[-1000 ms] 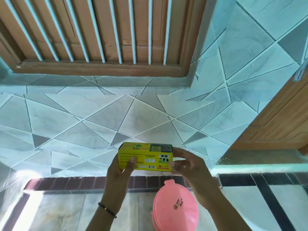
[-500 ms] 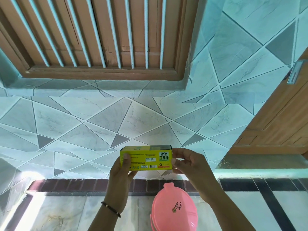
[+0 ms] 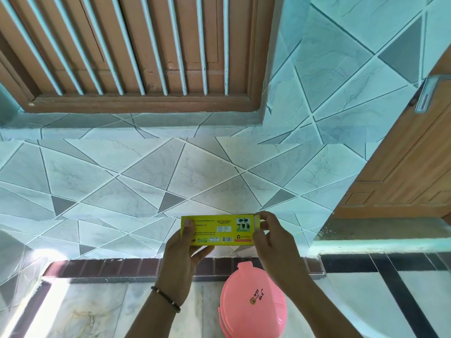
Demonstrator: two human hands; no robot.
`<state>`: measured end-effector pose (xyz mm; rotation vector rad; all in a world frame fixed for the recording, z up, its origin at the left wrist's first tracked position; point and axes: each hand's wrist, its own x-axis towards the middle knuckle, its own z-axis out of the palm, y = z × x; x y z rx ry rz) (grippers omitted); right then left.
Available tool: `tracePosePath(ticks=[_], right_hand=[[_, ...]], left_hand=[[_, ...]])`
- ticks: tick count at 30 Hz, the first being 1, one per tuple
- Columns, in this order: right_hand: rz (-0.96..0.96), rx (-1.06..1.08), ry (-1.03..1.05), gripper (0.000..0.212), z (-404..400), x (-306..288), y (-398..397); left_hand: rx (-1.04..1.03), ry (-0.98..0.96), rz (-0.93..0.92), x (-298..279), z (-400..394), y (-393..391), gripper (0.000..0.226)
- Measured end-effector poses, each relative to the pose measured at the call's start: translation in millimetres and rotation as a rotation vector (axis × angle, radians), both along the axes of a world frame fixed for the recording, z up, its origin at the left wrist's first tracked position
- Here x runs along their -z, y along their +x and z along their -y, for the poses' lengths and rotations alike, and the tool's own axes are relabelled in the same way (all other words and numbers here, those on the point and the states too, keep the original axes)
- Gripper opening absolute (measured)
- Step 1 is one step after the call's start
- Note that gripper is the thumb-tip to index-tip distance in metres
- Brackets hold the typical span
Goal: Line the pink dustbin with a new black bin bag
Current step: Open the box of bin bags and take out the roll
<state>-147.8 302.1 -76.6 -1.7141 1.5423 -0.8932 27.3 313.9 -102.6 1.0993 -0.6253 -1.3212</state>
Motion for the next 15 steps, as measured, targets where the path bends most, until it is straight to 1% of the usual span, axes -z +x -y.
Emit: tracePosePath(ticks=[2,3,4,6,7,9,10,11,13,14,15], right_hand=[[0.049,0.05,-0.029,0.022,1.5,-0.1,-4.3],[0.042,0.058,-0.019,0.022,3.4,-1.0,-6.8],[0.01,0.04,-0.004,0.022,4.5,-1.8,-8.5],[-0.123,0.004,0.019,0.018,4.7,-2.3,-9.7],[-0.233,0.035,-0.039,0.023,4.9,-2.7,-11.2],[-0.496,0.088,-0.274,0.052,5.7,-2.4,-16.6],[-0.587,0.071,-0.419,0.063,4.8,-4.3,-19.4],[-0.622,0.031,-0.545,0.07,4.5,-9.1,-21.1],[-0.607,-0.071,-0.713,0.07,2.5,-16.9,-17.8],[-0.589,-0.113,-0.747,0.066,1.1,-18.2,-13.9],[-0.577,-0.14,-0.747,0.063,-0.7,-18.0,-10.3]], left_hand=[[-0.022,0.018,-0.09,0.5,-1.1,3.4,0.043],[-0.027,0.033,-0.12,1.8,-1.6,5.2,0.034],[-0.028,0.049,-0.138,1.3,-2.9,6.3,0.03],[-0.032,0.071,-0.158,0.8,-5.4,7.5,0.032],[-0.041,0.081,-0.165,2.6,-5.3,8.7,0.032],[-0.046,0.09,-0.177,2.4,-4.8,9.9,0.031],[-0.052,0.084,-0.18,1.9,-4.8,11.0,0.03],[-0.064,0.075,-0.182,1.8,-4.6,12.7,0.031],[-0.07,0.067,-0.197,-2.8,-3.7,14.7,0.051],[-0.073,0.075,-0.198,-5.6,-2.9,15.6,0.057],[-0.07,0.07,-0.192,-7.6,-2.0,16.0,0.054]])
